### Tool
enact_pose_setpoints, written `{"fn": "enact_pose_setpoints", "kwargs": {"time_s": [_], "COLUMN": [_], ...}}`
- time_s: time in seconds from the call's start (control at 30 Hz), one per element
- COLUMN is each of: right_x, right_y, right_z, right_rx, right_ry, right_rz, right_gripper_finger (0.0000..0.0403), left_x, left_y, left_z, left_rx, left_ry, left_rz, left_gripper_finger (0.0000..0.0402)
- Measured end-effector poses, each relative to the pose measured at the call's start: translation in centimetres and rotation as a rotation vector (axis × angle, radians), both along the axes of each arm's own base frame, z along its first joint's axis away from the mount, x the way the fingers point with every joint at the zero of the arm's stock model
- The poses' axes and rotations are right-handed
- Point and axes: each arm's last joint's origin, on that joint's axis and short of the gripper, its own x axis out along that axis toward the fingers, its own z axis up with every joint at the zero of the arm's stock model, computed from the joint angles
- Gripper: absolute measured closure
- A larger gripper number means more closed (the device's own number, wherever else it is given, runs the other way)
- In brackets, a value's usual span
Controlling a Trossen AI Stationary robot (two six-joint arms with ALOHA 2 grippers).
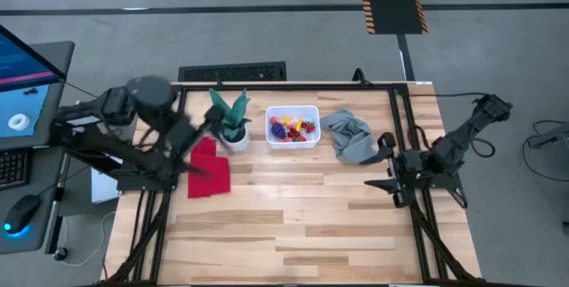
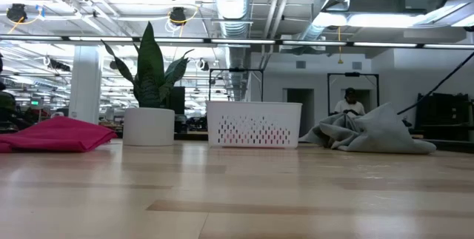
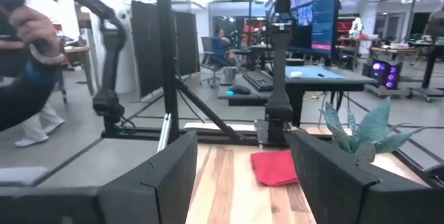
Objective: Pick and placing Produce into tupperware
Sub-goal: Return to Home Position
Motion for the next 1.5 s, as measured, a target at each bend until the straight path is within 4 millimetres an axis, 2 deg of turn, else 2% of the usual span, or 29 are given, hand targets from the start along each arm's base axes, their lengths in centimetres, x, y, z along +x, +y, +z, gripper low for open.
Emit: {"fn": "enact_pose_setpoints", "kwargs": {"time_s": [0.1, 0.17, 0.33, 0.43, 0.57, 0.73, 0.97, 1.2, 1.4, 1.5], "right_x": [-1.0, -1.3, -2.1, -2.6, -2.8, -2.7, -3.3, -3.6, -3.7, -3.7], "right_y": [-0.3, -0.4, -1.0, -1.1, -0.8, -0.8, -1.4, -1.9, -2.0, -2.1], "right_z": [0.2, 0.3, -0.1, -0.3, -2.4, -6.1, -8.6, -10.7, -11.5, -11.6], "right_rx": [0.005, 0.005, -0.006, 0.008, 0.018, 0.063, 0.088, 0.06, 0.021, 0.014], "right_ry": [-0.008, -0.006, 0.031, 0.033, 0.043, 0.015, -0.07, -0.091, -0.054, -0.052], "right_rz": [0.024, -0.001, -0.164, -0.159, -0.124, -0.165, -0.166, -0.153, -0.013, 0.024], "right_gripper_finger": [0.0148, 0.0148, 0.0148, 0.0148, 0.0148, 0.0148, 0.0148, 0.0148, 0.0148, 0.0148], "left_x": [-1.7, -2.6, -5.2, -6.7, -8.2, -9.4, -11.0, -11.7, -12.2, -12.5], "left_y": [-1.1, -1.6, -1.4, -1.3, -1.5, -1.5, -1.1, -1.0, -1.1, -1.1], "left_z": [-2.2, -4.2, -9.5, -12.1, -15.7, -19.9, -22.3, -24.1, -26.2, -26.7], "left_rx": [-0.042, -0.062, -0.075, -0.119, -0.155, -0.165, -0.215, -0.219, -0.234, -0.247], "left_ry": [-0.09, -0.134, -0.114, -0.138, -0.179, -0.202, -0.257, -0.277, -0.293, -0.313], "left_rz": [-0.173, -0.225, -0.057, -0.036, -0.101, -0.063, -0.062, -0.071, -0.191, -0.195], "left_gripper_finger": [0.0109, 0.0109, 0.0109, 0.0109, 0.0109, 0.0109, 0.0109, 0.0109, 0.0109, 0.0109]}}
